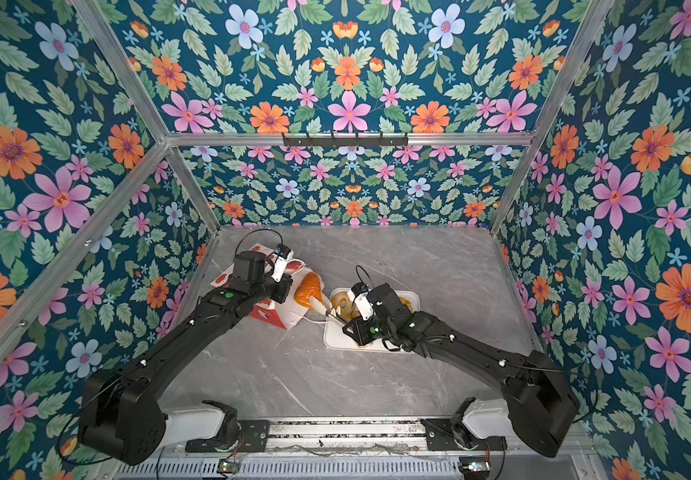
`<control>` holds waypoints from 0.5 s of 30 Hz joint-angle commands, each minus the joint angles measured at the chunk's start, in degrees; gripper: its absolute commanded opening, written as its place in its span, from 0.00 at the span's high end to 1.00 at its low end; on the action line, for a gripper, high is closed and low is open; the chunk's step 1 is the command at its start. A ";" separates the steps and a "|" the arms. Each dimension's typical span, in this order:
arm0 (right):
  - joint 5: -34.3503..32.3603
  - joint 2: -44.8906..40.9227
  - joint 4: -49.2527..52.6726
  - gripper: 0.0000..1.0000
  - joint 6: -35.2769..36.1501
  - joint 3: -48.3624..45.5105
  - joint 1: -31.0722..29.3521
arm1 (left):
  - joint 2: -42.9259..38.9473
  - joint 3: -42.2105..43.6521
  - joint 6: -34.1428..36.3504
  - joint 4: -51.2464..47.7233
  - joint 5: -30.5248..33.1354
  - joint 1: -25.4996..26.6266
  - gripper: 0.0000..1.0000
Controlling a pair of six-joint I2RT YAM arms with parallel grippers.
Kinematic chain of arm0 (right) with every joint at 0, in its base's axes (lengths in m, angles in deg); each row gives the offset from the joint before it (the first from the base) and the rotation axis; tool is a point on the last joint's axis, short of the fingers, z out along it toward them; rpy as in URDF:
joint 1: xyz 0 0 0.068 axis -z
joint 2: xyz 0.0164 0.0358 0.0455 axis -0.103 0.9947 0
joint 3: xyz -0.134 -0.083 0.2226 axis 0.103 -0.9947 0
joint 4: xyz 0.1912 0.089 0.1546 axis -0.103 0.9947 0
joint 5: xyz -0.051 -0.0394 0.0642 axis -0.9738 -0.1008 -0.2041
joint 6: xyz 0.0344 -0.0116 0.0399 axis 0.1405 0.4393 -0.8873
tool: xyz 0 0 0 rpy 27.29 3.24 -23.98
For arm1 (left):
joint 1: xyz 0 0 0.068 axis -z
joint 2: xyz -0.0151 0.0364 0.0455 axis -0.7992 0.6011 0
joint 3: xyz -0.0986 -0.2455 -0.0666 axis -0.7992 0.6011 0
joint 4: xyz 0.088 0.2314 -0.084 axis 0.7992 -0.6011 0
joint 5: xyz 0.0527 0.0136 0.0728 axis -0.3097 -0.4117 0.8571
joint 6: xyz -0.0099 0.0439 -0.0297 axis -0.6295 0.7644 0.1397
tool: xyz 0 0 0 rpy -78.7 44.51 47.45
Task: Take the fake bread out of the paper bag
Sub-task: 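Pull the brown loaf out of the bag with the right tongs, then lower the brown loaf onto the white tray and open the tongs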
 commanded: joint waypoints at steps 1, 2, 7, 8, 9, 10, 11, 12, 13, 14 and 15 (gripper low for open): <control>-4.47 -5.60 3.63 0.97 0.09 -1.86 0.01 | 0.47 -0.47 -0.57 1.80 1.07 -0.12 1.00; -5.35 -7.50 4.76 0.97 -0.26 -2.58 -0.04 | 0.58 -0.56 -0.64 1.81 1.25 -0.12 1.00; -10.05 -19.67 12.32 0.95 -3.03 -6.05 -0.02 | 0.77 -0.35 -0.75 1.94 2.23 -0.28 1.00; -10.74 -21.54 13.69 0.95 -3.50 -6.50 -0.07 | 0.76 -0.31 -0.75 1.97 2.30 -0.29 1.00; -11.48 -23.61 15.26 0.95 -4.15 -6.92 -0.03 | 0.67 -0.21 -0.69 1.95 2.24 -0.38 1.00; -11.99 -25.39 16.76 0.94 -4.85 -7.29 -0.07 | 0.58 -0.26 -0.65 2.08 2.24 -0.44 1.00; -12.53 -26.76 18.23 0.94 -5.49 -7.43 0.00 | 0.50 -0.26 -0.57 2.23 2.24 -0.47 1.00; -13.21 -28.19 20.05 0.94 -6.34 -7.78 -0.04 | 0.41 -0.26 -0.60 2.21 2.28 -0.55 1.00; -13.83 -29.71 21.34 0.94 -7.17 -8.13 -0.11 | 0.41 -0.25 -0.51 2.21 2.19 -0.56 1.00; -14.32 -30.96 22.46 0.94 -7.96 -8.56 -0.19 | 0.32 -0.26 -0.47 2.21 2.15 -0.56 1.00; -15.04 -32.57 23.38 0.94 -8.90 -9.12 -0.40 | 0.23 -0.24 -0.43 2.21 2.12 -0.64 1.00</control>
